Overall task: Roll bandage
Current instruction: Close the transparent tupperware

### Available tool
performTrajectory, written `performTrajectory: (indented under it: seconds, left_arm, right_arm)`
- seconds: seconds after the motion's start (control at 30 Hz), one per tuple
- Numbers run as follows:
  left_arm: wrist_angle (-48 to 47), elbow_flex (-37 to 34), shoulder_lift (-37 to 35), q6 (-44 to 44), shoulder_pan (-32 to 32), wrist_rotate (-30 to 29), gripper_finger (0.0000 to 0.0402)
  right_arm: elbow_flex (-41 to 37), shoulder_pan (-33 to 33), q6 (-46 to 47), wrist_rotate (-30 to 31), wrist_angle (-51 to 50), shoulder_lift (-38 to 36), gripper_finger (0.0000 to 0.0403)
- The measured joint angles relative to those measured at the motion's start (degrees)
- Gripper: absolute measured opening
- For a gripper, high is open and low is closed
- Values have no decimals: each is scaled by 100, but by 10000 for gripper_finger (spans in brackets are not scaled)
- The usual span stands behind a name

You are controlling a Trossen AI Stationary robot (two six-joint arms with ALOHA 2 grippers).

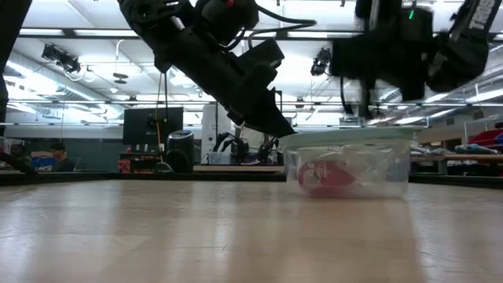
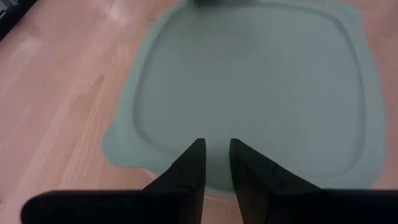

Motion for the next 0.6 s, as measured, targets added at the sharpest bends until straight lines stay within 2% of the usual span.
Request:
performTrajectory:
  seconds: [0.07, 0.17, 0.23, 0.27, 0.33, 0.4, 0.47, 0.6]
  left_arm:
    - [7, 0, 0, 0, 0, -1, 76]
    - [-24, 10, 0, -4, 0, -4, 76]
    - [-35, 11, -2, -39, 0, 1, 76]
    - [-35, 11, -2, -39, 0, -12, 76]
    - [-37, 11, -2, -39, 0, -11, 76]
    - [26, 19, -2, -41, 0, -2, 76]
    - [5, 13, -2, -41, 0, -5, 76]
    - [49, 14, -2, -43, 1, 10, 76]
  right_arm:
    - [117, -27, 16, 26, 85, -288, 0]
    - [226, -1, -46, -64, -669, -479, 0]
    - [274, 19, -263, -172, -831, -693, 0]
    - [294, 17, -515, -189, -1172, -752, 0]
    - [177, 10, -1430, -111, -2506, -788, 0]
    - [20, 29, -2254, 335, -3476, -654, 0]
    - [-171, -94, -2327, 155, -3232, -506, 0]
    - [-325, -152, -1424, 56, -2083, -433, 0]
